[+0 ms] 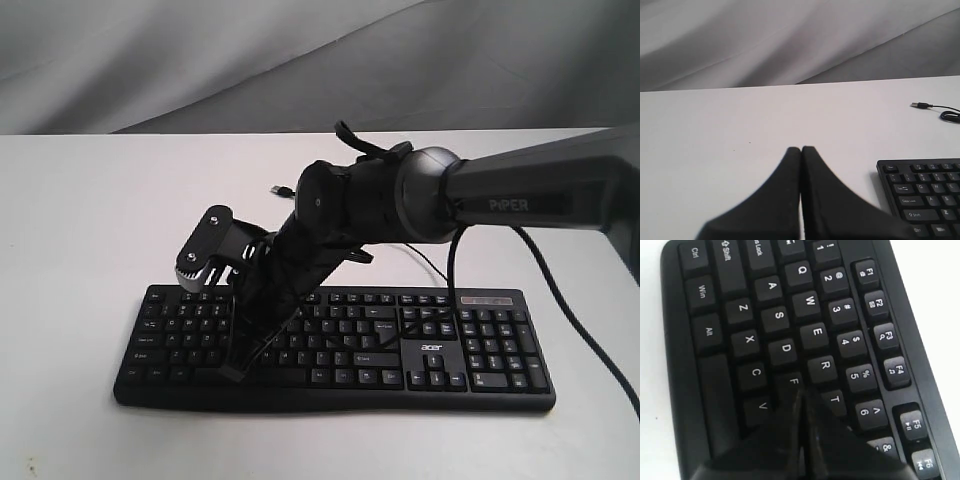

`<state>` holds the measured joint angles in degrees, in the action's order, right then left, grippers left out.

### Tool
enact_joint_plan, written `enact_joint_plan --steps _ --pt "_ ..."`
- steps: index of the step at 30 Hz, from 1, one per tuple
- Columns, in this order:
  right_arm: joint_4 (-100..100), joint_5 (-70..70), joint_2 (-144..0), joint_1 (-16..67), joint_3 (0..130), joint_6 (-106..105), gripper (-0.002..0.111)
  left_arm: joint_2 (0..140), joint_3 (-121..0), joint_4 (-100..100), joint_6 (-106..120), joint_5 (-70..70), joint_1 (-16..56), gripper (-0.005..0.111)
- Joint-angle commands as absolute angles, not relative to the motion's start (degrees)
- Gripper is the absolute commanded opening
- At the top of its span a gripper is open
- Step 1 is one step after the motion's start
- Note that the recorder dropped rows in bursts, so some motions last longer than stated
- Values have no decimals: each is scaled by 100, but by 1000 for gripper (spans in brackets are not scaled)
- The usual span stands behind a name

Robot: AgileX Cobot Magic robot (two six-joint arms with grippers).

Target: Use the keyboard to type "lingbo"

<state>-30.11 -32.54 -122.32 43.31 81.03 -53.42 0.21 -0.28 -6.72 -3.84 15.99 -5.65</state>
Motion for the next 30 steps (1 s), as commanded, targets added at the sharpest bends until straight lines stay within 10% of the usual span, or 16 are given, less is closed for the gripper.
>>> enact_joint_plan --steps 1,30 --pt "-3025 -3202 -12242 4339 8140 -5387 0 0 0 -671 -396 1527 -582 1" --pt "-3057 -3304 -12177 4328 8140 -5387 0 0 0 -671 -396 1527 -582 1"
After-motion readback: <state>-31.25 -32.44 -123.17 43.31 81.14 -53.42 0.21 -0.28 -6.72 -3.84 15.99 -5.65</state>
